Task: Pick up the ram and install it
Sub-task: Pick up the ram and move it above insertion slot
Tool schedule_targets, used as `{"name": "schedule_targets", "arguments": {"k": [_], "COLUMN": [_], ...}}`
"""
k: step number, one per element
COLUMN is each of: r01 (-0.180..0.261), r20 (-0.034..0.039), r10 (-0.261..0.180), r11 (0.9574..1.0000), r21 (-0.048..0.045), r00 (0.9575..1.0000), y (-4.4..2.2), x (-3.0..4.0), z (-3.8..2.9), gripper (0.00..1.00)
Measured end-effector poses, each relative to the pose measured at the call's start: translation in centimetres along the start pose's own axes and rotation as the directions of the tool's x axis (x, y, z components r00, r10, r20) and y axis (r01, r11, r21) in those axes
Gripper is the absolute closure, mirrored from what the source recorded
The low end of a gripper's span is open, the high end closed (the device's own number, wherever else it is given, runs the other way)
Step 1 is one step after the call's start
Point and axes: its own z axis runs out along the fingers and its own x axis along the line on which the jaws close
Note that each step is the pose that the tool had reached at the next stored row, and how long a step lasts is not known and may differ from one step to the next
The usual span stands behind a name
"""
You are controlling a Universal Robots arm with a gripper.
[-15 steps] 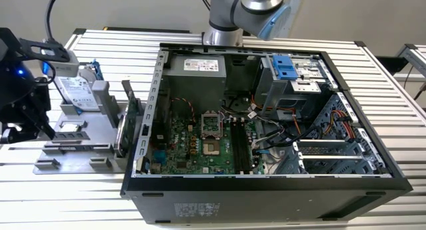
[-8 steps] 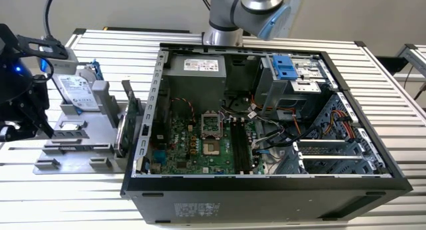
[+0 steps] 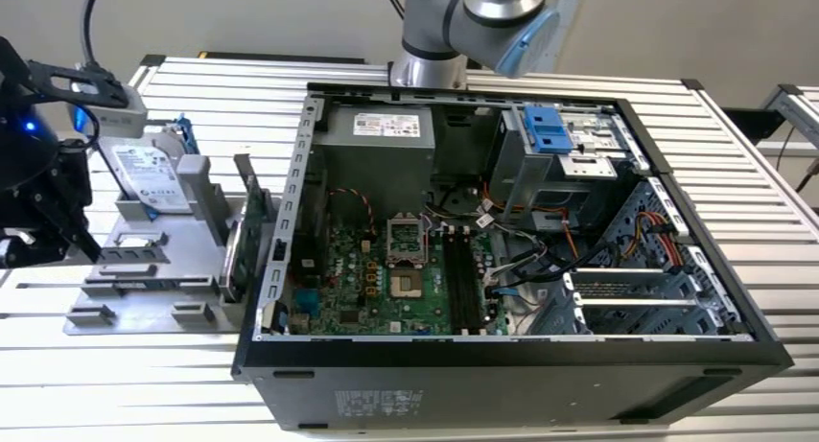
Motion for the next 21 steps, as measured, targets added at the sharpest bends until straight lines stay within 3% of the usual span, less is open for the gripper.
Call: {"name": "schedule_targets", "arguments": {"k": [21], "r01": [0.000], "r20": [0.0001], "r10": [0.000], "r11": [1.0000], "r21": [0.0001], "r00": [1.0000], "y": [0.07], "x": [-0.08], "z": [-1.95], "gripper": [1.00]}}
